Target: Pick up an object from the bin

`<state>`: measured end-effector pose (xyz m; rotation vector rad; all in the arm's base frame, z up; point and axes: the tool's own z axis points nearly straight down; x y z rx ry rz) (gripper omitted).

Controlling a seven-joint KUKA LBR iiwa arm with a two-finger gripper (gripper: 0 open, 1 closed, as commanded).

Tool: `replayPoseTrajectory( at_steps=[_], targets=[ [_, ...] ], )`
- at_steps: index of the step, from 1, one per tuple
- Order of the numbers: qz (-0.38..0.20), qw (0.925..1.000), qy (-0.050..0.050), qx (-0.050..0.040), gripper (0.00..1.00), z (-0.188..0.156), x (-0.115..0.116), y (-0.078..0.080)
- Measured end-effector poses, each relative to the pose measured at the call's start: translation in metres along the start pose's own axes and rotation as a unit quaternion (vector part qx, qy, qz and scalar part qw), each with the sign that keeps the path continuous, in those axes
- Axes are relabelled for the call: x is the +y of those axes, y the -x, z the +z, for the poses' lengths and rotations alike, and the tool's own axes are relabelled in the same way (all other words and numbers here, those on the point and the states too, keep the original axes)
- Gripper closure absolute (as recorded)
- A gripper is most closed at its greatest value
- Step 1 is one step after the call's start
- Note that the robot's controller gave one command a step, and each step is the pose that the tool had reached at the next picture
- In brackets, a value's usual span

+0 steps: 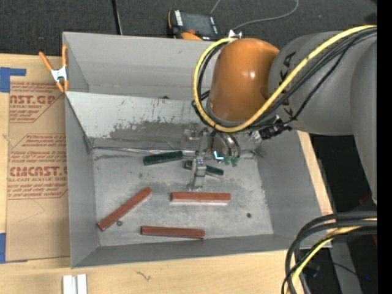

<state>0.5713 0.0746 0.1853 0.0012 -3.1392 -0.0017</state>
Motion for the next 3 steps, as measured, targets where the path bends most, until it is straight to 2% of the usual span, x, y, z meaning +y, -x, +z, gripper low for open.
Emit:
replayPoseTrajectory(
  at_steps=[1, 2, 3],
  targets=[
    [-0.074, 0.9972, -0.001, 0.0011, 0.00, 0.114, -0.078, -0.028],
    [-0.076, 0.9971, 0.000, -0.0015, 1.00, 0.110, -0.075, -0.026],
    [-0.085, 0.9963, -0.002, -0.0051, 1.00, -0.016, -0.135, -0.065]
  ],
)
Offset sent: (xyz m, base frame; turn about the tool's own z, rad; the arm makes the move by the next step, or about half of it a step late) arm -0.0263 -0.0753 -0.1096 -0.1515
